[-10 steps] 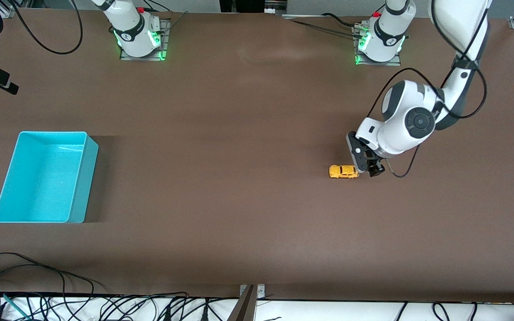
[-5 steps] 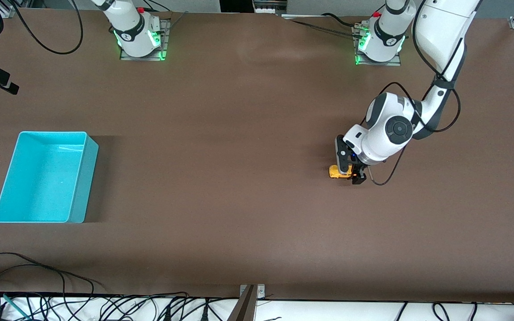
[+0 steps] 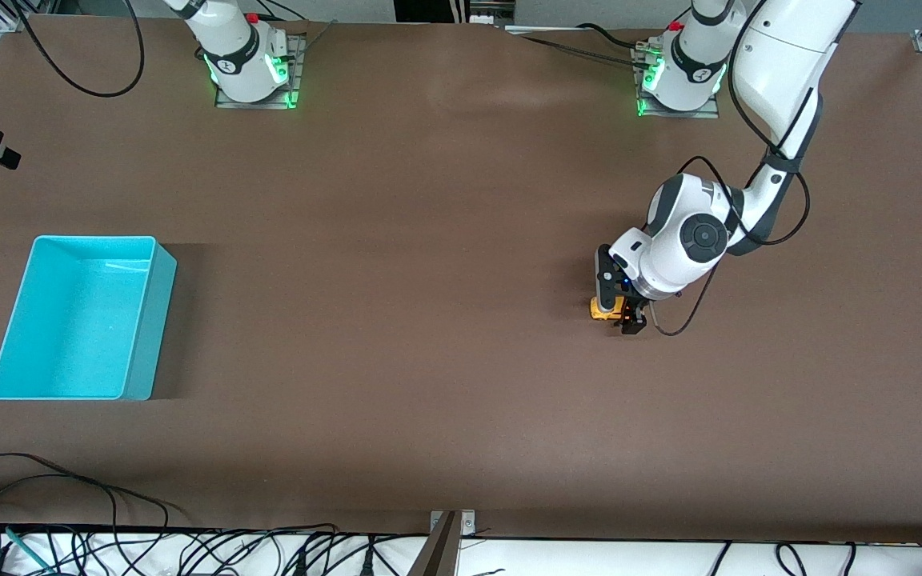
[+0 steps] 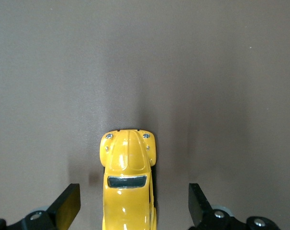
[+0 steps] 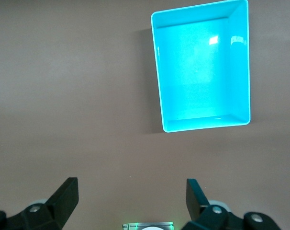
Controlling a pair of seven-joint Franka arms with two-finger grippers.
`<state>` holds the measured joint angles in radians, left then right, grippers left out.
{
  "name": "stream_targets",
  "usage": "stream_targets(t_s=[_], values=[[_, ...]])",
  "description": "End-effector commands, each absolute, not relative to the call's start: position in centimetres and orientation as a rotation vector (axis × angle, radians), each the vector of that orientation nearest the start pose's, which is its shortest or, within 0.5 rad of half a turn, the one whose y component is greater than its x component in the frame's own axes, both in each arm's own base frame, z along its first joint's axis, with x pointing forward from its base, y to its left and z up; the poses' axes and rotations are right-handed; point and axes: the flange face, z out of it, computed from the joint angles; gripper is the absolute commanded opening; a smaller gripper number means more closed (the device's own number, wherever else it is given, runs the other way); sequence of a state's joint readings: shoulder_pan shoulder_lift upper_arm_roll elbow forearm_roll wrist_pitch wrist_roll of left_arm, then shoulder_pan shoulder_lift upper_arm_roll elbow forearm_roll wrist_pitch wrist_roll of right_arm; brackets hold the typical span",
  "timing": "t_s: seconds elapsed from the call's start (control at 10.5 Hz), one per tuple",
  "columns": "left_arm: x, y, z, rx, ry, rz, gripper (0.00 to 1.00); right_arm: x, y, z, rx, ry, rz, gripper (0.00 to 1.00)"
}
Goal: Wind up and store yellow beetle car
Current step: 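Close the left gripper on the yellow car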
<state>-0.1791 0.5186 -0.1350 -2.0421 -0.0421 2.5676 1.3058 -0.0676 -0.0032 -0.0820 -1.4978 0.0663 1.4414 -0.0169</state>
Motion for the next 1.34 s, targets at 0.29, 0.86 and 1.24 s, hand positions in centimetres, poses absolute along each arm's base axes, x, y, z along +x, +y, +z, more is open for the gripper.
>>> stream_targets(t_s=[0.29, 0.86, 1.24], values=[[57.1, -18.4, 18.8, -2.24, 2.296, -0.089, 0.0, 53.3, -7.3, 65.1, -3.041, 0.173, 0.092, 1.0], [57.0, -18.3, 18.0, -2.246, 2.301, -0.073, 0.0, 53.3, -1.3, 64.9, -3.085, 0.011, 0.152, 1.0], [57.6, -14.9, 16.6, -2.208, 2.34, -0.044, 0.0, 53.7, -1.2, 64.6, -3.124, 0.01, 0.146, 1.0]])
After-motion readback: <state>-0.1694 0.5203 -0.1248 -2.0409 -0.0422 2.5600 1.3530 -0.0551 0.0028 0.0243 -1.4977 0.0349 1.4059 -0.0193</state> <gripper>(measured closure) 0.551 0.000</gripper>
